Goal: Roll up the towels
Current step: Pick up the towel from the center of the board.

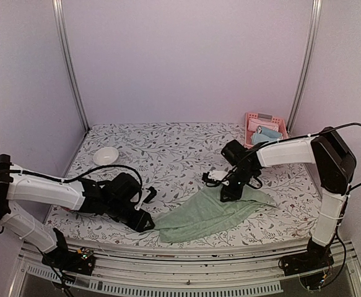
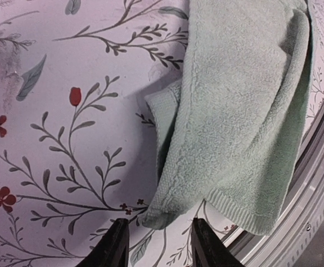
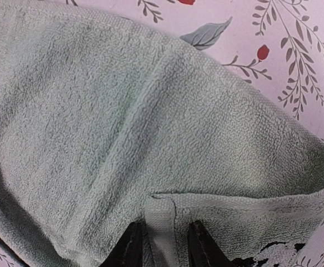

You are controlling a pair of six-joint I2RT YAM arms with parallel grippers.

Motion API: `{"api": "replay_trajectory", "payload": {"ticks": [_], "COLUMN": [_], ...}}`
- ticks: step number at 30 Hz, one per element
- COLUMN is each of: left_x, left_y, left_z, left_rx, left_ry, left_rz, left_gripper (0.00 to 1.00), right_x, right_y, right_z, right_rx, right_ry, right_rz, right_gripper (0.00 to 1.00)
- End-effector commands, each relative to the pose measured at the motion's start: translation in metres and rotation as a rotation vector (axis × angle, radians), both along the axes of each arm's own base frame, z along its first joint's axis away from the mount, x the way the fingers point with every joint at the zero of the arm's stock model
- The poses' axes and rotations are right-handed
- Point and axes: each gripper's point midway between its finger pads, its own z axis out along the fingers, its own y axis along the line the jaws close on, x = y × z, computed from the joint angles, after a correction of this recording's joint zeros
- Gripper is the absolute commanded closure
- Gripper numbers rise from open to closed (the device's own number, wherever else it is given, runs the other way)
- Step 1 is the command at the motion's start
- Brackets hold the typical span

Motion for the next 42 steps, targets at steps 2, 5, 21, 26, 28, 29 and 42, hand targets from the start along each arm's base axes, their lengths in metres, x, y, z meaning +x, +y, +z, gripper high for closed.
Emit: {"api": "replay_trajectory", "payload": {"ticks": [2,5,21,26,28,29,42], "left_x": [0.003,0.008,0.023,0.041,0.053,0.059,0.112], "left_y": [-0.003,-0.007,-0.023,-0.017,-0.009,-0.006,0.051], "left_z": [-0.004,-0.003,-0.002,0.026,0.04,0.049,0.107], "left_rx": [-0.002,-0.003,0.009,-0.007,-0.012,-0.019,0.009], "left_ry": [-0.027,-0.05,-0.11,-0.215,-0.268,-0.294,-0.436], "left_rz": [-0.028,-0.037,-0.085,-0.031,0.016,0.038,0.277], "left_gripper": [0.59,0.59,0.93,1.0,1.0,1.0,1.0], "right_x": [0.009,0.019,0.032,0.051,0.064,0.068,0.052], "right_y": [-0.001,0.002,0.001,-0.012,-0.022,-0.026,-0.06], "right_z": [-0.016,-0.016,0.042,0.07,0.085,0.092,0.122], "right_rx": [-0.036,-0.042,0.066,0.127,0.151,0.167,0.279], "right_ry": [-0.019,-0.042,-0.053,-0.062,-0.078,-0.079,0.09], "right_rz": [-0.021,-0.033,-0.085,-0.145,-0.181,-0.194,-0.146], "right_gripper": [0.7,0.75,0.97,0.97,0.97,0.97,0.97]}}
